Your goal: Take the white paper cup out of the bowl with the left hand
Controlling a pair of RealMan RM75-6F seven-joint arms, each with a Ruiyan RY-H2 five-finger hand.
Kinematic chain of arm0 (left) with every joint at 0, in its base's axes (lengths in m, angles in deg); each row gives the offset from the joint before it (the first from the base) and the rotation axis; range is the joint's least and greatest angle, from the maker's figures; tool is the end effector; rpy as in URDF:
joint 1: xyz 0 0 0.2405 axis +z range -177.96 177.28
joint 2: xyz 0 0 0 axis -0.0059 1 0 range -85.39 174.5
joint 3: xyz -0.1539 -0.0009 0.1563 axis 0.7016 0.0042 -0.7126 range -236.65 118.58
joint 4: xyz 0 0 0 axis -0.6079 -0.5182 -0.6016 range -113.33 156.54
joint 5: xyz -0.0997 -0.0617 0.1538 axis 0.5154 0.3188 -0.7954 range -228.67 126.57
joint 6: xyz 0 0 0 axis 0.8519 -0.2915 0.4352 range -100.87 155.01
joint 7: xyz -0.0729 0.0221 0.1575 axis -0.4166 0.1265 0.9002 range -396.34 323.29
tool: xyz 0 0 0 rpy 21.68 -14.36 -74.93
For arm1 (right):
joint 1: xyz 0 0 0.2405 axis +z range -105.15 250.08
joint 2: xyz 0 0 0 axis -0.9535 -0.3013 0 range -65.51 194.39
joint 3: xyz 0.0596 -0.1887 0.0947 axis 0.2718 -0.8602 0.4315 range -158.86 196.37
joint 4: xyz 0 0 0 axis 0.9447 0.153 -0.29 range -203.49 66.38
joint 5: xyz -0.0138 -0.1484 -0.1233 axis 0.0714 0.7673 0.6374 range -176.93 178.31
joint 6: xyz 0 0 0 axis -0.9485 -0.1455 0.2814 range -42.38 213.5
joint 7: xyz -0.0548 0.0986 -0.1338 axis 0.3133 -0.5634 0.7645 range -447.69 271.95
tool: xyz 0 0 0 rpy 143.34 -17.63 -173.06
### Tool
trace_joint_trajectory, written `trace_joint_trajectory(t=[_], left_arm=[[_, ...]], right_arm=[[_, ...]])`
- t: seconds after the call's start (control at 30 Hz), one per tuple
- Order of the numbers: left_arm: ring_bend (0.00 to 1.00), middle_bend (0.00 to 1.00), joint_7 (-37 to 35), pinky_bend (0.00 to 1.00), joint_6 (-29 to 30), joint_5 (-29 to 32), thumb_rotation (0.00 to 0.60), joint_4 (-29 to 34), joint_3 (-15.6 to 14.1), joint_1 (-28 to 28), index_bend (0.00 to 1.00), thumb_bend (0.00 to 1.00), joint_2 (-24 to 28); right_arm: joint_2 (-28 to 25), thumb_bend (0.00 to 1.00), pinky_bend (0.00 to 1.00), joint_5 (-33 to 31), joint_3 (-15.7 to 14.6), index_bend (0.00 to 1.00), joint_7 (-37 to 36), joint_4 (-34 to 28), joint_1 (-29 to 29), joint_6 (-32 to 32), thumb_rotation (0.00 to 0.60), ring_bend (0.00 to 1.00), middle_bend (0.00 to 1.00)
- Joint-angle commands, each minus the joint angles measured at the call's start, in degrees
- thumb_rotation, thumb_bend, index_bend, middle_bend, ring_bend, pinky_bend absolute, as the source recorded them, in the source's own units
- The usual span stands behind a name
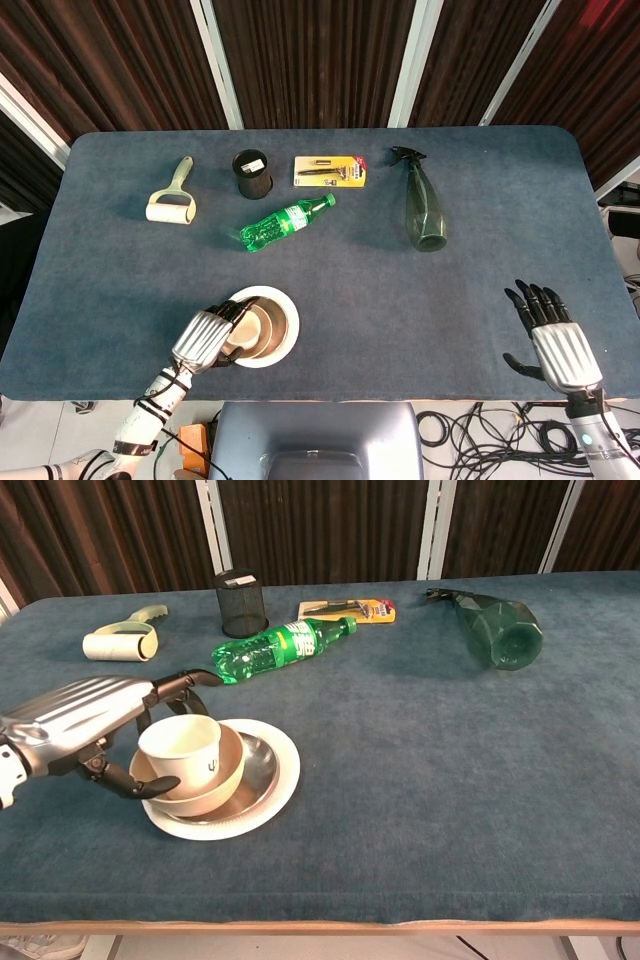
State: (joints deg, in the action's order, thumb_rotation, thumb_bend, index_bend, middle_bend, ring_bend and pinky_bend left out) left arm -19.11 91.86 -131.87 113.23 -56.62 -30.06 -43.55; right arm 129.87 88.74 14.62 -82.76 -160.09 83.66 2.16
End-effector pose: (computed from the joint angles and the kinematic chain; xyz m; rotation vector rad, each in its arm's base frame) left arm -0.1303 0.2671 -0.0132 -1.9113 -0.9333 -1.0285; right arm -0.2573 -0.2119 0.1266 1.5920 -0.8529 0.8448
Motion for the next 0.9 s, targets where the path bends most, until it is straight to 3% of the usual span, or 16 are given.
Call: trace_joint_trajectory(t=[0.03, 0.4, 0.67, 0.9], left_arm=[[0.30, 0.32, -0.1, 0.53, 0.3, -0.2, 0.600, -0.1, 0.0, 0.1, 0.17, 0.30, -0.1], [0.36, 0.38, -1.5, 0.56, 2.8, -2.0, 0.600, 2.4, 0.1, 1.1, 0.21, 0.30, 1.3], [0.36, 0.38, -1.5, 0.56, 8.6, -4.5, 0.600, 7.5, 0.1, 3.8, 0.21, 0.30, 6.4], [0.36, 0.38, -3.5, 0.56, 12.1, -5.3, 0.600, 8.1, 0.3, 6.2, 0.21, 0.30, 10.7]], right_arm=[[-0.2, 0.10, 0.07, 0.1, 0.1, 0.00, 0.3, -0.2, 0.0, 0.9, 0.600, 0.00, 0.00], [-0.2, 0.10, 0.07, 0.2, 1.0, 0.00, 0.8, -0.5, -0.4, 2.5, 0.600, 0.00, 0.00], [-0.3, 0.10, 0.07, 0.7, 1.3, 0.00, 0.9, -0.5, -0.7, 3.2, 0.600, 0.00, 0.00], [0.0, 0.10, 0.07, 0.8, 1.5, 0.00, 1.5, -0.5, -0.6, 4.5, 0.600, 0.00, 0.00]])
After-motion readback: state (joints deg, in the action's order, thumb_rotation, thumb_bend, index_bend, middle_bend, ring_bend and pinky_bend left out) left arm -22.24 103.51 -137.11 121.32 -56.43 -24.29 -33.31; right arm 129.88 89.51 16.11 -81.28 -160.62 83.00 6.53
